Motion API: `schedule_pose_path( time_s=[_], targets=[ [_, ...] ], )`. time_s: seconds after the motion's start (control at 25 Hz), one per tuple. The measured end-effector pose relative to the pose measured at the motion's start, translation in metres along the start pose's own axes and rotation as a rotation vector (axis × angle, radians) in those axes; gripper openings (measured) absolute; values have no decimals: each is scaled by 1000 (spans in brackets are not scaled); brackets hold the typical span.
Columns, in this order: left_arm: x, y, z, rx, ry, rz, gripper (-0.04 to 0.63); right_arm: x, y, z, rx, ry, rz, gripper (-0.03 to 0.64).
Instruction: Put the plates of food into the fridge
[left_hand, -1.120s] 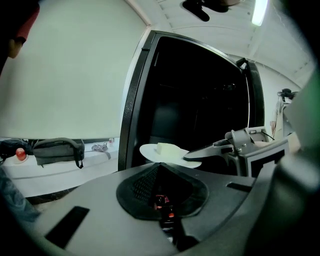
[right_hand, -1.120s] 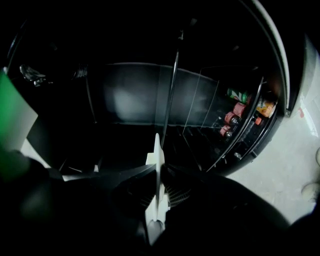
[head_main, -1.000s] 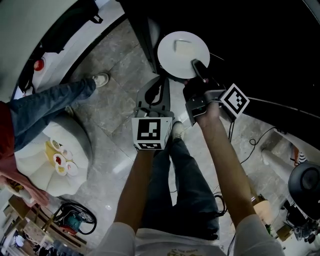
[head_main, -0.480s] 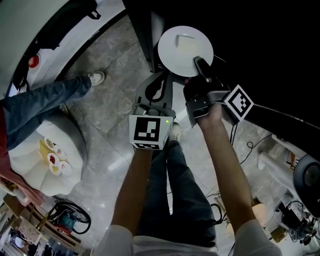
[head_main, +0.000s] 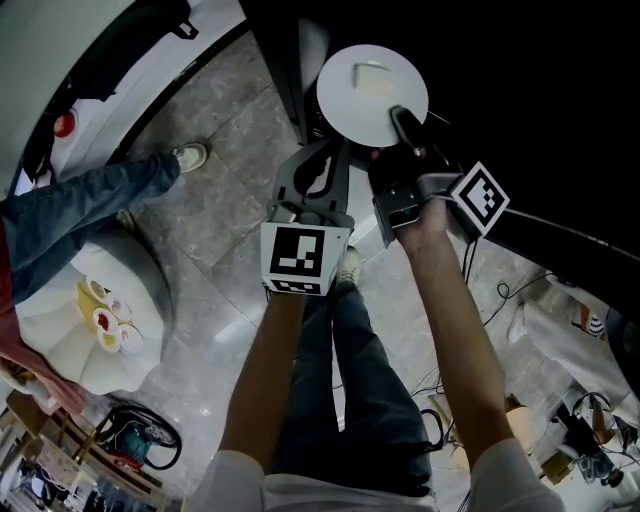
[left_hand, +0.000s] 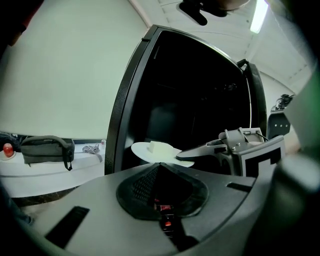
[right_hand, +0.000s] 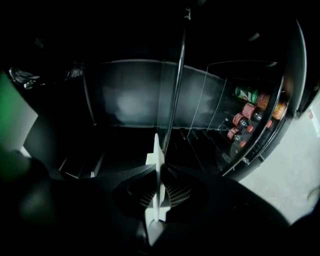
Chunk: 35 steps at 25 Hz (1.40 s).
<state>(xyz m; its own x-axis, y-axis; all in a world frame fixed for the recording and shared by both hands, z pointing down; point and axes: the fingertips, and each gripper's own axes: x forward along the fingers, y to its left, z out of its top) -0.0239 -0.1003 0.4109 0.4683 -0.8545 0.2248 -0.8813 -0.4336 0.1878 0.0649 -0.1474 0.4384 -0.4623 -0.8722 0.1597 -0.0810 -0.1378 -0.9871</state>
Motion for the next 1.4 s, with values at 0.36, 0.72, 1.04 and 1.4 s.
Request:
schedule_pose_path(
  time_s=[0.36, 0.72, 1.04, 1.4],
  targets=[
    [14, -19, 4, -17, -3, -80, 0, 11, 2, 14, 8, -17, -1, 26],
    [22, -22, 5, -14, -2, -100, 0, 13, 4, 15, -2, -20, 4, 26],
    [26, -17, 2, -72, -2, -120, 0, 14, 5, 16, -74, -12, 1, 28],
    [25, -24, 5, -106, -4, -138, 0, 16, 13, -1, -89, 66, 20, 104]
  ],
)
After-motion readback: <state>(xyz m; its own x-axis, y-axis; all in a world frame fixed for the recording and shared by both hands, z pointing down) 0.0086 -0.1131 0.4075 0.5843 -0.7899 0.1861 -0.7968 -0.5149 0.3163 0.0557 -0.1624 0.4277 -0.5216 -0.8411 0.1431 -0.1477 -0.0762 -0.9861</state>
